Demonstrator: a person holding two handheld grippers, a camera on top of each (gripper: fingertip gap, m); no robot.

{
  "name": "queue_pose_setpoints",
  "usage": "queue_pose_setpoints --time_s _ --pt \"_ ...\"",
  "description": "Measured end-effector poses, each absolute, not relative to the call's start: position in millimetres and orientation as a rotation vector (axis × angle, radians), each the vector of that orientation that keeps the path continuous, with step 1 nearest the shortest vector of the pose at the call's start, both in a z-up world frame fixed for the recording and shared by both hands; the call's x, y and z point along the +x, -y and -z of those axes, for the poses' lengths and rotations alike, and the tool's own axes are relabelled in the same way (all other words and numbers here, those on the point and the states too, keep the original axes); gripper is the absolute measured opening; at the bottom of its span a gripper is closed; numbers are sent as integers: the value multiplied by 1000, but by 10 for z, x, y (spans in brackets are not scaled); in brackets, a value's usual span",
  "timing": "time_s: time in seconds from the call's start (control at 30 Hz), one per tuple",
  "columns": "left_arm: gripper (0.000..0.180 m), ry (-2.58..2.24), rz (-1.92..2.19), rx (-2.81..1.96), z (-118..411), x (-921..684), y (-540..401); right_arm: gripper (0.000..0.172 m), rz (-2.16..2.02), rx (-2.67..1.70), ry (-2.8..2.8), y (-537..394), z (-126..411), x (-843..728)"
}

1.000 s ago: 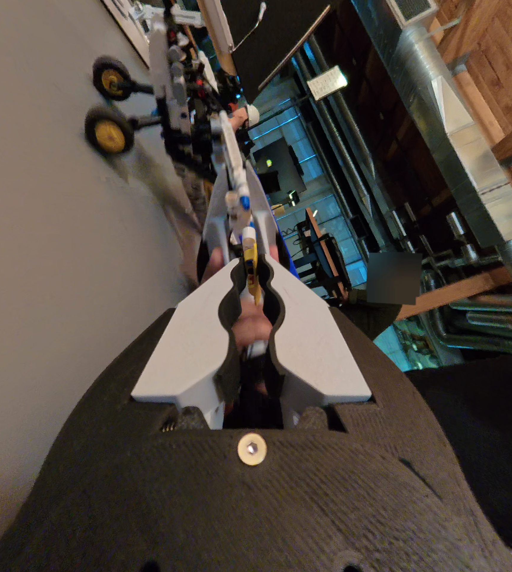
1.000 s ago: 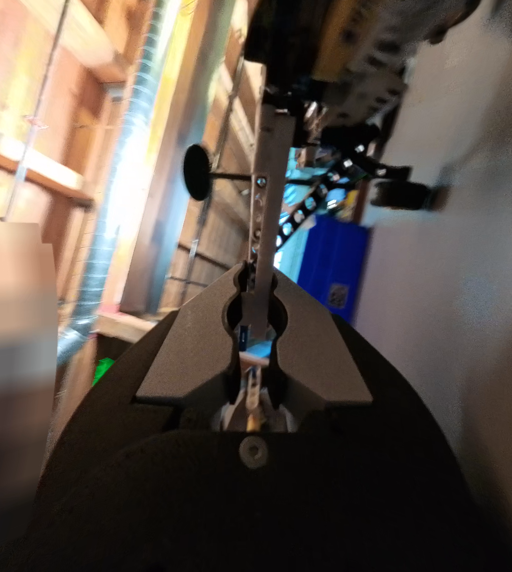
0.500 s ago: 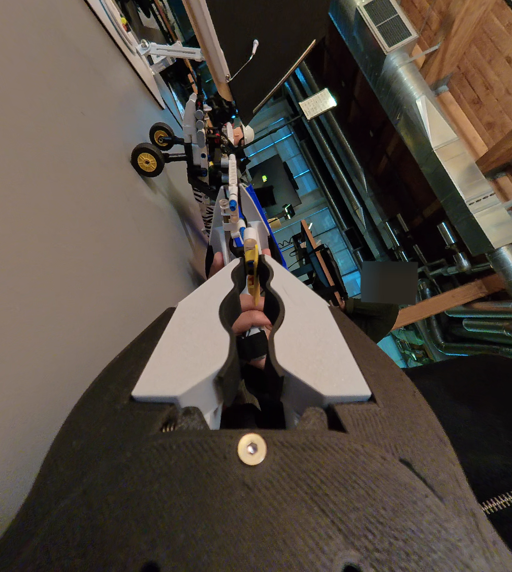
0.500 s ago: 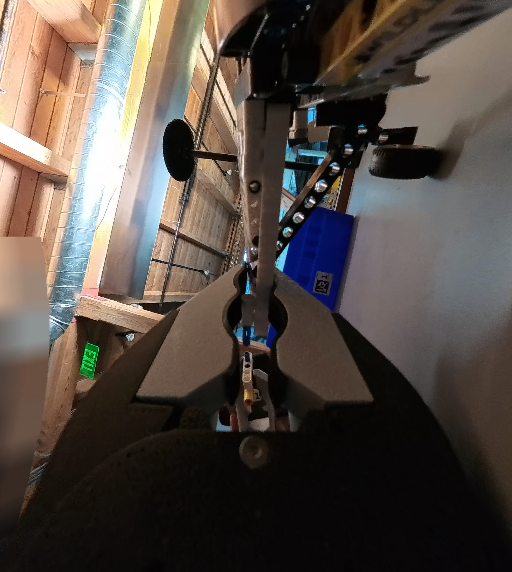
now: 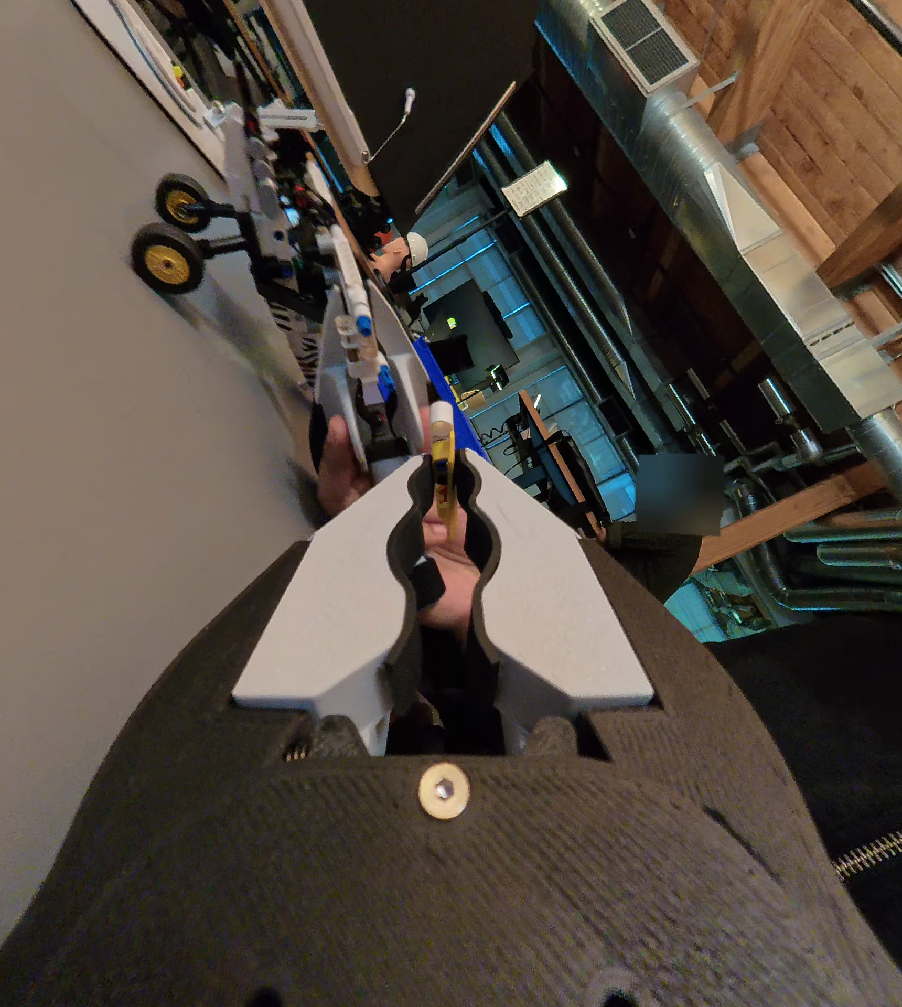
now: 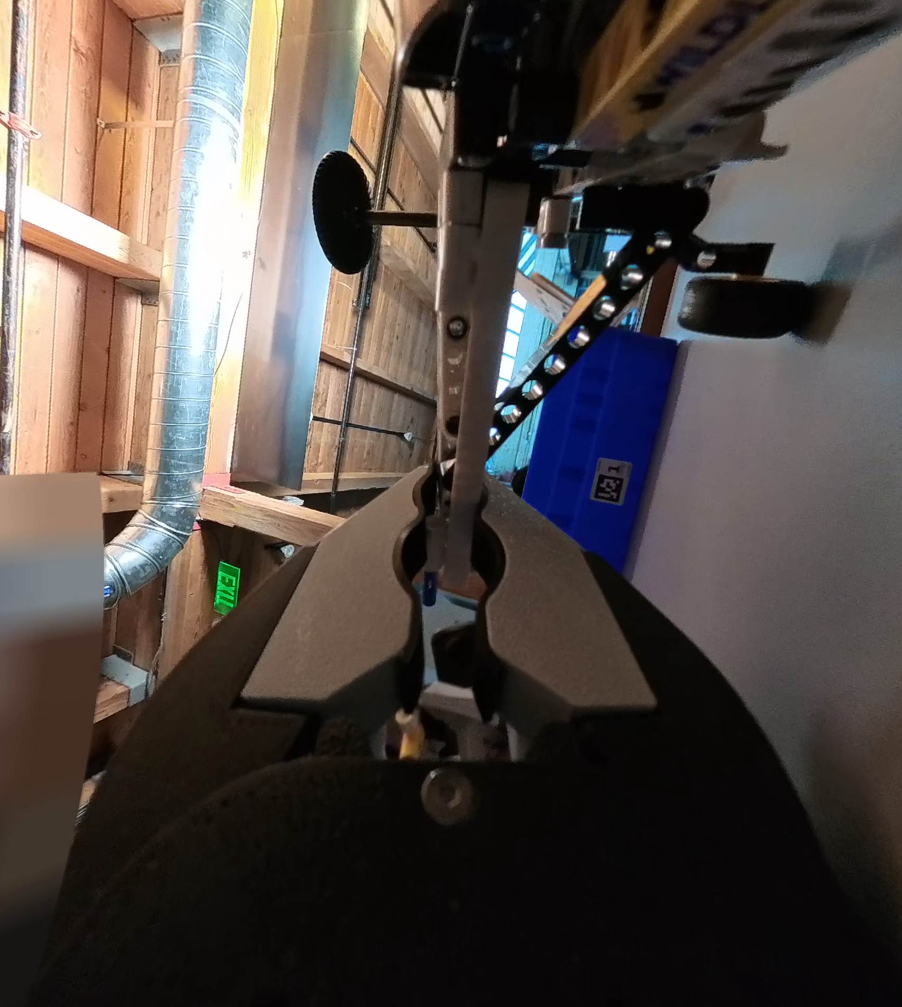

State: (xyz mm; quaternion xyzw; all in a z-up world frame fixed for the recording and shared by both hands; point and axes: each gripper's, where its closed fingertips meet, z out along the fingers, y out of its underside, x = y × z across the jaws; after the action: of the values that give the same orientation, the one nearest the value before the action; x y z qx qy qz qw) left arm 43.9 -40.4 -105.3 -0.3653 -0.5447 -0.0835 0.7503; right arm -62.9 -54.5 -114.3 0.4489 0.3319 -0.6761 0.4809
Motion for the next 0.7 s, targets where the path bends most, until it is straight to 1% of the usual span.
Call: queue_pose_setpoints --time_s 0.17,0.27,0.3,0.47,0.53,0.63,0.7 --pt "7 1186 159 -781 1011 465 428 7 1601 1061 -824 844 1152 -711" --pt "7 1185 143 -764 995 458 456 17 1556 1027 -841 891 1142 -593" --pt "6 1181 140 -761 983 452 461 20 1551 1034 -851 865 1161 -556" --pt "6 1154 119 -777 936 372 448 25 1621 1059 -867 556 1177 -383" --pt "6 1146 94 -805 946 322 431 23 1640 1056 -866 461 1165 -330" --pt "6 1136 63 -829 959 249 399 29 1632 1063 -855 437 1159 -368" --pt "6 1119 76 -829 927 234 349 27 1632 1060 -843 428 1129 -394"
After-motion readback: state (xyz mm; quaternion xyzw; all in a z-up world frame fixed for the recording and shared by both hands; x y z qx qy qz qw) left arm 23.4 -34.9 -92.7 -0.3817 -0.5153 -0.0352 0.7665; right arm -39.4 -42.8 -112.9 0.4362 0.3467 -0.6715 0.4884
